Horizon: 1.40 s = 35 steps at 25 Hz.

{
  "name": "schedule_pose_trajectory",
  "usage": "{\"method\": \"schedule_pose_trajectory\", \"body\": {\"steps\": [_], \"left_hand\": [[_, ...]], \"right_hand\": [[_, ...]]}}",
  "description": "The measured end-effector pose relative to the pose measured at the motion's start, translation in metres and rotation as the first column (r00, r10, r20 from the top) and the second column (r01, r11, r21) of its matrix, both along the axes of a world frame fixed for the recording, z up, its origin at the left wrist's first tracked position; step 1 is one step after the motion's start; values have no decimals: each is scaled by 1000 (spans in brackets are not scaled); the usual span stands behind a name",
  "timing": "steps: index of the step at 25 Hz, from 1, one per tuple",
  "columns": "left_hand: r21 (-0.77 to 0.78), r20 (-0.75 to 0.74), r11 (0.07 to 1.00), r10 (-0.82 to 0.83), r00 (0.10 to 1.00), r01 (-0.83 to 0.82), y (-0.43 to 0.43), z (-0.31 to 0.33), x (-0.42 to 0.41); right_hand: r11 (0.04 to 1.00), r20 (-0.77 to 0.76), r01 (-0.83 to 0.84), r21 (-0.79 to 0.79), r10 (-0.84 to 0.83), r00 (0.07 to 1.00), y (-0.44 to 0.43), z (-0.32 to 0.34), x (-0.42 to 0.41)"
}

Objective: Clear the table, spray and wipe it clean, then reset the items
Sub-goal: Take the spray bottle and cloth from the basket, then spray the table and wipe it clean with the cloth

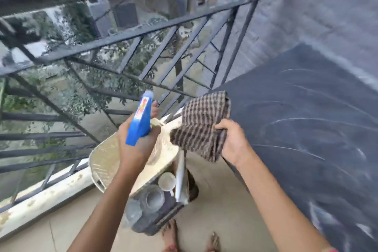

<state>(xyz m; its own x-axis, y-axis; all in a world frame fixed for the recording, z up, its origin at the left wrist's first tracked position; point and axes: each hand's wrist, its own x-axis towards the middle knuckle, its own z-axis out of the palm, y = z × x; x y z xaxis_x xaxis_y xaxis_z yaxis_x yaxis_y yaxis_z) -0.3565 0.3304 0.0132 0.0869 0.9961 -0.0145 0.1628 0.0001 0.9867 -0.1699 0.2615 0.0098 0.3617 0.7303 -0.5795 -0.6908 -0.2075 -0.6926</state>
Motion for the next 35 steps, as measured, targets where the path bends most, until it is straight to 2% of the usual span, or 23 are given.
{"method": "schedule_pose_trajectory", "body": {"steps": [2, 3, 5, 8, 10, 13, 16, 18, 22, 29, 35], "left_hand": [[1, 44, 997, -76, 996, 76, -16, 27, 30], [7, 83, 994, -108, 991, 108, -26, 40, 46], [-39, 139, 992, -116, 983, 123, -45, 53, 66], [-100, 169, 968, -212, 962, 231, -81, 55, 87], [-173, 100, 953, -234, 967, 249, -95, 48, 96], [-254, -48, 948, -213, 976, 195, -110, 29, 103], [-243, -311, 966, -164, 936, 89, -117, 11, 102], [-222, -424, 974, -127, 897, 33, -120, 9, 100], [-234, -487, 972, -141, 862, 26, -125, 13, 97], [-207, -417, 962, -253, 873, 180, -118, 39, 143], [-173, -526, 953, -302, 795, 247, -110, 64, 205]], "right_hand": [[988, -97, 118, 100, -109, 989, -42, 38, 35], [976, -96, 166, 138, -154, 983, -63, 55, 54], [958, -26, 238, 161, -237, 971, -95, 80, 84], [924, 180, 347, 158, -373, 910, -143, 110, 122], [908, 261, 380, 176, -415, 871, -169, 123, 139], [890, 296, 413, 195, -455, 840, -193, 133, 154], [887, 310, 407, 217, -458, 833, -202, 134, 158], [886, 307, 402, 232, -459, 833, -205, 135, 160], [867, 293, 426, 260, -491, 821, -203, 138, 169], [853, 365, 448, 269, -520, 772, -209, 149, 194], [810, 379, 493, 317, -585, 717, -238, 162, 221]]}}
